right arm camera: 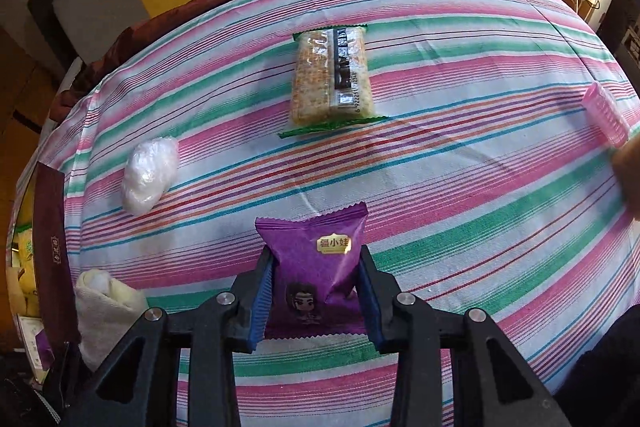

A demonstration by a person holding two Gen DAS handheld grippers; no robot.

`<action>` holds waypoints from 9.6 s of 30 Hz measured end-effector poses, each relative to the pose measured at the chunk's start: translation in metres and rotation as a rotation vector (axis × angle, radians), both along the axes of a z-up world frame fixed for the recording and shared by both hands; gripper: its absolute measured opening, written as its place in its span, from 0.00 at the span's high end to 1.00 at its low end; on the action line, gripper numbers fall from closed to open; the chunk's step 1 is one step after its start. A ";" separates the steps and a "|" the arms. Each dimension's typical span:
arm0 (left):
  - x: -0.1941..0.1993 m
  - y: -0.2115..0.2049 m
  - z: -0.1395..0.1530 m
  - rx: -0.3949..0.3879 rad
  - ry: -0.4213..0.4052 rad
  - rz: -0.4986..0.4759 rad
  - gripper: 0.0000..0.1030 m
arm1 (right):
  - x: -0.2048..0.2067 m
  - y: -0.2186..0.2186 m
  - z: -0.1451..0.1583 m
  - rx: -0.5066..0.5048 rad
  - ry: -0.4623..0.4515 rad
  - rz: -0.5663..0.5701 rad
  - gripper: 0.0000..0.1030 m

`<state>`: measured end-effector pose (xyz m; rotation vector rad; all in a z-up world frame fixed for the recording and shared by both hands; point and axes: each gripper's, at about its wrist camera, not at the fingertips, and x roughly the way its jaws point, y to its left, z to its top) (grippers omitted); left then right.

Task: Organize objects
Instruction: 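Carry the sock into the gold box and open the left tool, then lower the purple snack bag into the gold box and open the right tool, then move the right tool to the cracker packet and grasp it, then grasp the clear plastic bag with the left tool while the right tool holds the cracker packet, then carry the plastic bag to the gold box with the left tool while the right tool carries the cracker packet, then release the plastic bag and cracker packet into the gold box with both tools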

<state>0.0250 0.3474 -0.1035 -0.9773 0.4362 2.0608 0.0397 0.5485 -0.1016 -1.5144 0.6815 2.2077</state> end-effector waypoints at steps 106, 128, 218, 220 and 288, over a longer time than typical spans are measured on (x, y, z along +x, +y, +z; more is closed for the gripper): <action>-0.065 -0.289 0.079 0.152 0.032 0.642 0.28 | -0.098 -0.255 0.085 0.091 0.316 0.596 0.66; -0.070 -0.309 0.067 0.131 0.005 0.704 0.26 | -0.165 -0.294 0.063 -0.028 0.272 0.580 0.51; -0.101 0.090 -0.008 -0.042 -0.078 0.065 0.63 | -0.074 0.042 -0.014 0.157 -0.086 0.001 0.57; -0.099 0.088 -0.009 -0.037 -0.057 0.060 0.63 | -0.073 0.042 -0.014 0.156 -0.080 -0.002 0.57; -0.089 -0.235 0.056 0.123 -0.076 0.610 0.65 | -0.124 -0.219 0.067 0.076 0.240 0.612 0.59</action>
